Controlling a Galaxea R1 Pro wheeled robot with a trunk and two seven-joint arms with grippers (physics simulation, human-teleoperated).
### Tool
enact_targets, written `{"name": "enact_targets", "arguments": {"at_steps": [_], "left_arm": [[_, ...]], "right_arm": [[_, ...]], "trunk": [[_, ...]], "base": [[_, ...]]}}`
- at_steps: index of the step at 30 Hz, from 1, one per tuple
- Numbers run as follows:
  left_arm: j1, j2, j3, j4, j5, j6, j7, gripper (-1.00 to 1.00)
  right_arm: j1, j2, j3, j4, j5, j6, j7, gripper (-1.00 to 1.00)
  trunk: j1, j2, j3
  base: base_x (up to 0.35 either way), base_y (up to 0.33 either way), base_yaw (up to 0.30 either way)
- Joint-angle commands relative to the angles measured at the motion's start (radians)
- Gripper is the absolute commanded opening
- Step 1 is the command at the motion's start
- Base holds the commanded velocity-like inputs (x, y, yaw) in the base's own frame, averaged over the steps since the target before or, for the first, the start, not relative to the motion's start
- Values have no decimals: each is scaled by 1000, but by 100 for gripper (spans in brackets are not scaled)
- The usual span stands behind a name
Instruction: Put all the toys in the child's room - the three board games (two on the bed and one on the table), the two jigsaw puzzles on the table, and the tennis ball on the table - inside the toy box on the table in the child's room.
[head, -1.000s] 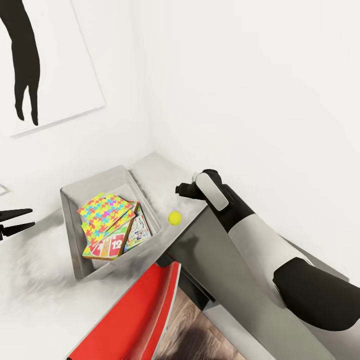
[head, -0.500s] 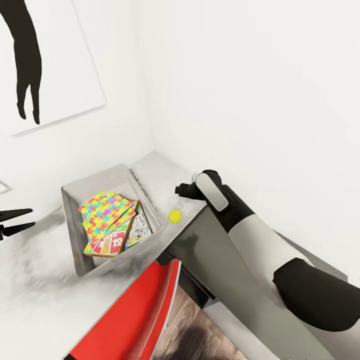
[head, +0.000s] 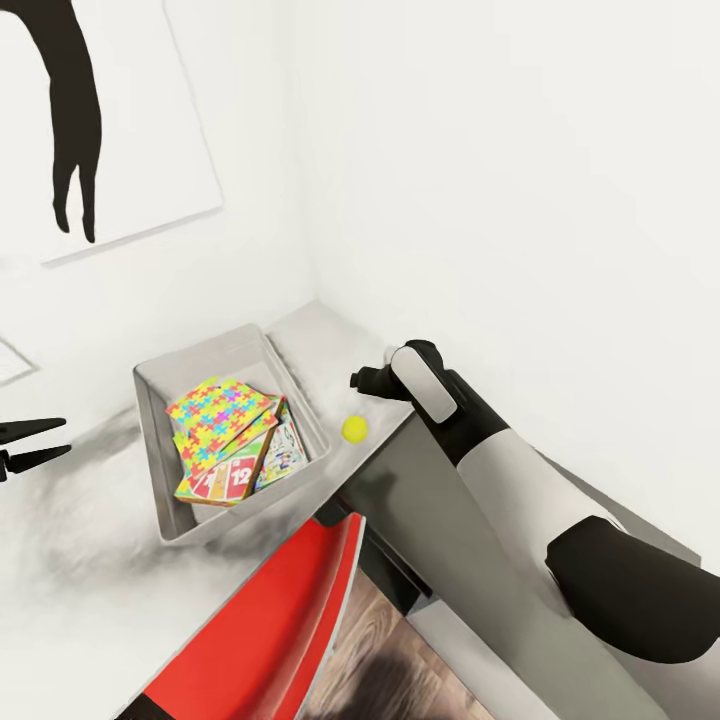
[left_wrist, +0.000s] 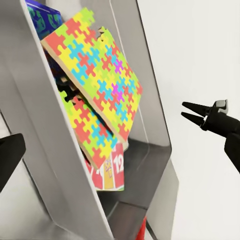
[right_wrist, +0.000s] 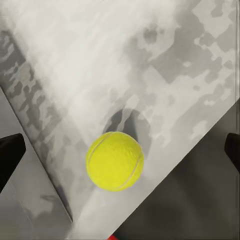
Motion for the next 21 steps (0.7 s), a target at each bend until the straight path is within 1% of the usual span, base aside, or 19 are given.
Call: {"name": "enact_targets", "arguments": {"at_steps": [1,4,11,18,21], "left_arm": [[-1,0,-1,0,1,7,-2,100],[-1,0,-2,0,2,7,-2,100],[-1,0,-2,0,2,7,-2,100],[-1,0,-2,0,2,7,-2,100],[-1,0,-3,0,2,7,-2,100]], "right_arm": [[-1,0,1,0,-9,1,-10,100],[-1,0,1,-1,-9,1,-10,100],[-1,0,1,0,-9,1,-10,100],[-1,0,1,-1,-9,1,-10,100],[-1,0,1,-1,-9,1,-10,100]], "trunk": [[1,-2,-2],[1,-2,-2],[1,-2,-2],[1,-2,-2],[1,-2,-2]], "base": [[-1,-215,36],[0,-137,20],[0,-25,17],[0,-2,194],[0,45,86]]}}
